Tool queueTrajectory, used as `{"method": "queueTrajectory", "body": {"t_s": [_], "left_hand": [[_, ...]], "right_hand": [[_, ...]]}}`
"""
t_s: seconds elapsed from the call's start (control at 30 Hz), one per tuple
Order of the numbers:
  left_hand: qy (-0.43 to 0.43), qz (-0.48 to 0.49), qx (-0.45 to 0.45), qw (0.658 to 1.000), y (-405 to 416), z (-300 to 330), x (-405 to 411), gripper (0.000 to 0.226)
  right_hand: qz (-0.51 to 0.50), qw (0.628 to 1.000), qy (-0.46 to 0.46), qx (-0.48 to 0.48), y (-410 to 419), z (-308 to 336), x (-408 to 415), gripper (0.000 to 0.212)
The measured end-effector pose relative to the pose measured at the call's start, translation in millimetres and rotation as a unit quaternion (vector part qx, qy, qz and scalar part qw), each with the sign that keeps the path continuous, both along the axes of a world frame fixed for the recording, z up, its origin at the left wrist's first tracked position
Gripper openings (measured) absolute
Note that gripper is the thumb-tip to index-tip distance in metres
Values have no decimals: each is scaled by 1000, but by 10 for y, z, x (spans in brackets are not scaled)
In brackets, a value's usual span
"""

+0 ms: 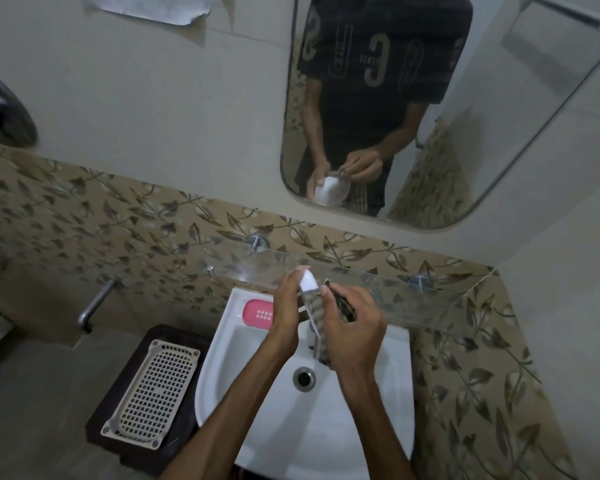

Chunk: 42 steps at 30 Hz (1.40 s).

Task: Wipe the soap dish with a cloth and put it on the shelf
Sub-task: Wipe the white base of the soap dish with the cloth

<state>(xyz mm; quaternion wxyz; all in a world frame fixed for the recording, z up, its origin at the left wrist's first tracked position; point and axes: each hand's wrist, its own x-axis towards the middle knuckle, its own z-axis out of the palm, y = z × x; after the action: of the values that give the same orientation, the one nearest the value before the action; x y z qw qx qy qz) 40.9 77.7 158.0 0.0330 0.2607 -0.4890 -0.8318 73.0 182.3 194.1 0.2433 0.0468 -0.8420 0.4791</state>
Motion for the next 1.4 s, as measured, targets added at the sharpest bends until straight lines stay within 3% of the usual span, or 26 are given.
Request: {"method": "queueTrajectory", "body": {"t_s": [0.2, 0.33, 0.47, 0.53, 0.63, 0.77, 0.87, 1.0, 1.1, 1.2, 1.3, 1.4], "left_hand": [[-28, -94, 234, 967, -58, 275, 60, 59], [-20, -133, 234, 963, -49, 349, 120, 53], [15, -166, 253, 953, 70, 390, 234, 36], [23, -150, 227, 962, 125, 358, 267, 27], [29, -103, 193, 975, 197, 260, 295, 42], [36, -39, 144, 988, 247, 169, 274, 49], [27, -8, -13, 1000, 196, 42, 236, 38], [37, -28, -202, 978, 126, -132, 285, 44], [22, -48, -280, 959, 57, -228, 317, 51], [17, -82, -345, 935, 16, -257, 355, 47], [18, -123, -315, 941, 24, -247, 403, 45], [9, -150, -242, 959, 54, -256, 470, 34]], "right_hand": [[77, 997, 18, 8, 11, -137, 12, 22], [45, 999, 19, -19, 24, -266, -60, 24], [-18, 998, -48, -47, 70, -289, -361, 17], [-29, 991, -104, -73, 79, -353, -430, 14], [-36, 959, -224, -172, 59, -484, -391, 10], [-9, 933, -309, -183, 18, -635, -144, 32], [29, 920, -352, -167, 14, -660, 22, 39], [58, 885, -419, -195, 43, -584, 156, 38], [78, 848, -446, -274, 81, -516, 254, 33], [133, 856, -423, -265, 152, -461, 339, 21], [171, 860, -412, -247, 200, -430, 397, 16], [127, 856, -436, -248, 217, -526, 416, 21]]}}
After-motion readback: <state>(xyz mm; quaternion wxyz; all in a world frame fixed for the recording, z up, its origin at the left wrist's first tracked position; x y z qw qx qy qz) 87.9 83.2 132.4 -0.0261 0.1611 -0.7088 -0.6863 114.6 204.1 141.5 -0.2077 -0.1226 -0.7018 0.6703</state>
